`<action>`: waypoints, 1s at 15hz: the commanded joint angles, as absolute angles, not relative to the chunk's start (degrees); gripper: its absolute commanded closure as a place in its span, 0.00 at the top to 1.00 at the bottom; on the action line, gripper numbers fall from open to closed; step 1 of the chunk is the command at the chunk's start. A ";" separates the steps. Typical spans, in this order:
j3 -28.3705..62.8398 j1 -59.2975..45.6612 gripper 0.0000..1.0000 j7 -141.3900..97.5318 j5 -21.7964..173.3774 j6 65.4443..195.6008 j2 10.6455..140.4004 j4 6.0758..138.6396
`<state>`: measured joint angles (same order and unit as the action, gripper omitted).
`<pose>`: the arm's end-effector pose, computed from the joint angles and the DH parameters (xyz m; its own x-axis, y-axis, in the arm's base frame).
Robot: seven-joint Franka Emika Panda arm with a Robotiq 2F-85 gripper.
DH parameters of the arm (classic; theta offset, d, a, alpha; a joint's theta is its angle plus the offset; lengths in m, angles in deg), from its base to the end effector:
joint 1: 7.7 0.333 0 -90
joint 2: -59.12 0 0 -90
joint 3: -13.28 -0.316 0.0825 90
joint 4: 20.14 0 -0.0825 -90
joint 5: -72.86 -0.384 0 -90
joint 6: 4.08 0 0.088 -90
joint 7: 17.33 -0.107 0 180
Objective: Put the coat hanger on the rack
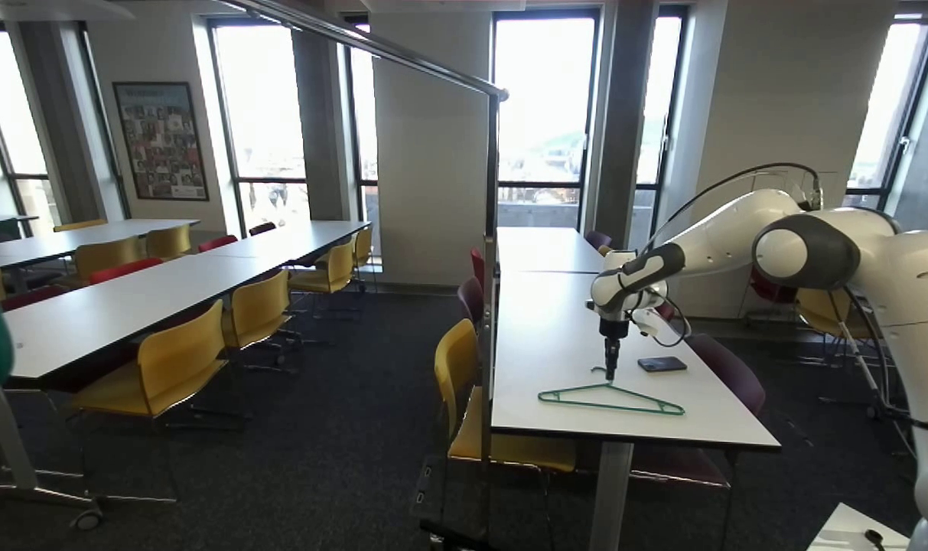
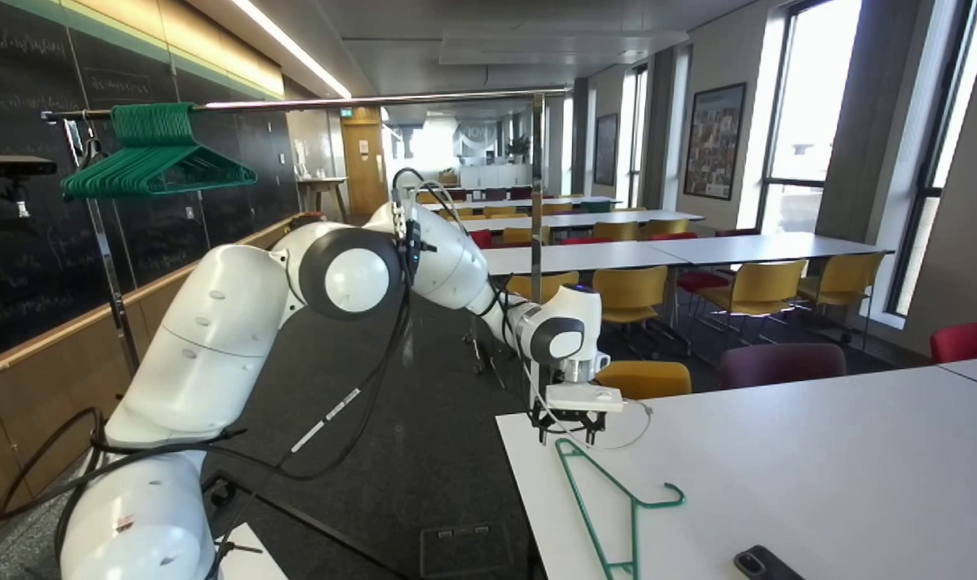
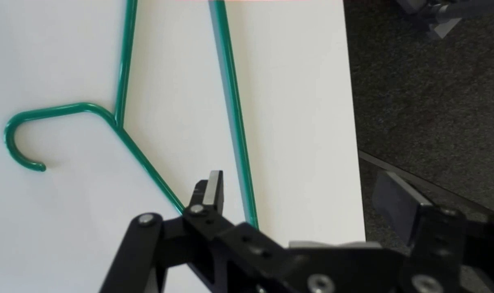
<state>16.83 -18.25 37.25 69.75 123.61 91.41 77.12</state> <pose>0.6529 -0.1579 0.2660 0.7764 0.6302 -0.0109 0.6297 -0.7763 -0.0305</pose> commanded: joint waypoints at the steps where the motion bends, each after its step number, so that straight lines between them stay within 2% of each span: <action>1: 15.96 -19.20 1.00 37.39 73.19 125.71 94.38 74.50; 15: 15.47 -19.38 1.00 36.41 75.45 125.30 97.55 73.22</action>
